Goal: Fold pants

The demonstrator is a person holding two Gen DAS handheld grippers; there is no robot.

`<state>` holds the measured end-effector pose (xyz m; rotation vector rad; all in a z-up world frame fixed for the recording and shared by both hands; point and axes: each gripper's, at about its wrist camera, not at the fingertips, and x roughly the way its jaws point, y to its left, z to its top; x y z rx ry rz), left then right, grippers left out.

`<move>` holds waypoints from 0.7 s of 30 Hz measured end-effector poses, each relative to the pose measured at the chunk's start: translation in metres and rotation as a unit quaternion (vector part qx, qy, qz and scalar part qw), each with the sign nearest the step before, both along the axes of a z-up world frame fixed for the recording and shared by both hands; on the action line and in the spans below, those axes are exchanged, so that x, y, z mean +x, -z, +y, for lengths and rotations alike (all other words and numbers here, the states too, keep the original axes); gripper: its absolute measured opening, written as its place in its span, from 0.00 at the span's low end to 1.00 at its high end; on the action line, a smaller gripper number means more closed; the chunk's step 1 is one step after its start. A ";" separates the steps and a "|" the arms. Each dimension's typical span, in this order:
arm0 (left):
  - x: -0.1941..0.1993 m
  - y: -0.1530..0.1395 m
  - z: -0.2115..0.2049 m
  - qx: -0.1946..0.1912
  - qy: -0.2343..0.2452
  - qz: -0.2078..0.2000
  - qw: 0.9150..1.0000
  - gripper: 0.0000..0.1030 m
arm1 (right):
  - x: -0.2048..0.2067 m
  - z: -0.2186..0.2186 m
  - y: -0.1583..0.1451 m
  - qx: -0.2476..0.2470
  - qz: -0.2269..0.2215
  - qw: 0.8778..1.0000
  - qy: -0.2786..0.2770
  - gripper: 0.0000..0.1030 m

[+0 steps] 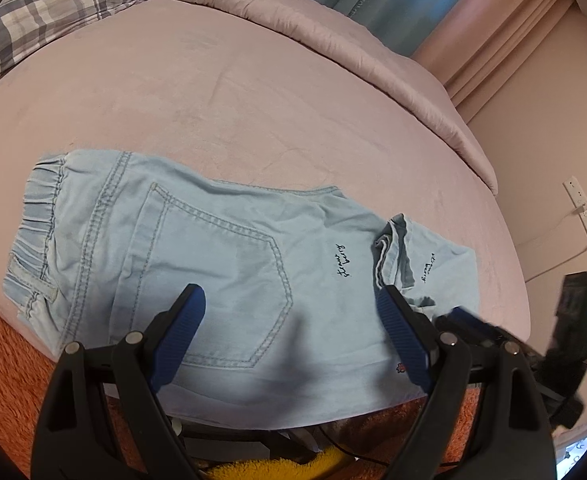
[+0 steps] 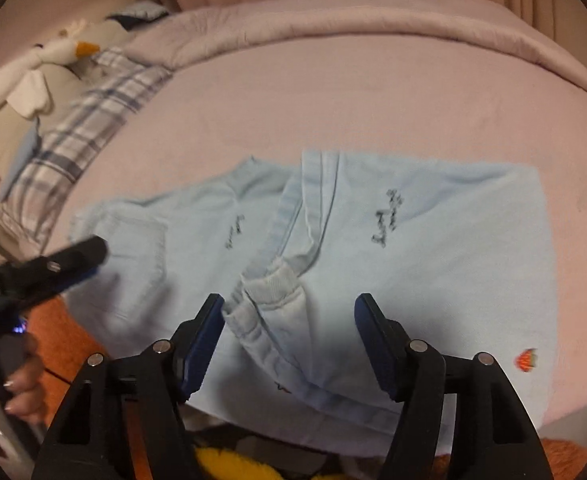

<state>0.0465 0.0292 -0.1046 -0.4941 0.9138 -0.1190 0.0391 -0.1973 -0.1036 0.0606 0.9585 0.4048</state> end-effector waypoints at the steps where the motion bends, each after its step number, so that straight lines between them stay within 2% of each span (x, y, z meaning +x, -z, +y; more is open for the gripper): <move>1: 0.001 0.000 -0.001 -0.002 0.003 0.000 1.000 0.86 | -0.002 -0.006 -0.006 0.003 -0.007 1.000 0.010 0.65; 4: 0.003 0.003 -0.008 -0.009 0.021 0.002 1.000 0.86 | -0.004 -0.032 -0.019 0.000 -0.028 0.998 0.059 0.65; 7: 0.011 0.007 -0.022 -0.017 0.046 0.009 0.999 0.86 | -0.002 -0.052 -0.016 -0.018 -0.036 0.993 0.111 0.65; 10: 0.027 0.012 -0.044 -0.027 0.085 0.013 0.996 0.86 | -0.001 -0.081 -0.005 -0.043 -0.028 0.983 0.177 0.65; 13: 0.045 0.021 -0.067 -0.024 0.115 0.022 0.993 0.85 | 0.002 -0.104 0.009 -0.041 -0.002 0.975 0.217 0.65; 14: 0.050 0.023 -0.074 -0.025 0.125 0.025 0.992 0.84 | 0.003 -0.108 0.012 -0.041 0.005 0.974 0.223 0.65; 16: 0.062 0.030 -0.089 -0.037 0.150 0.036 0.987 0.75 | 0.003 -0.115 0.020 -0.040 0.019 0.971 0.235 0.65; 18: 0.075 0.038 -0.103 -0.053 0.176 0.050 0.982 0.74 | 0.004 -0.112 0.024 -0.037 0.023 0.971 0.236 0.65; 21: 0.086 0.045 -0.118 -0.032 0.184 0.057 0.981 0.74 | 0.003 -0.114 0.028 -0.029 0.027 0.970 0.240 0.65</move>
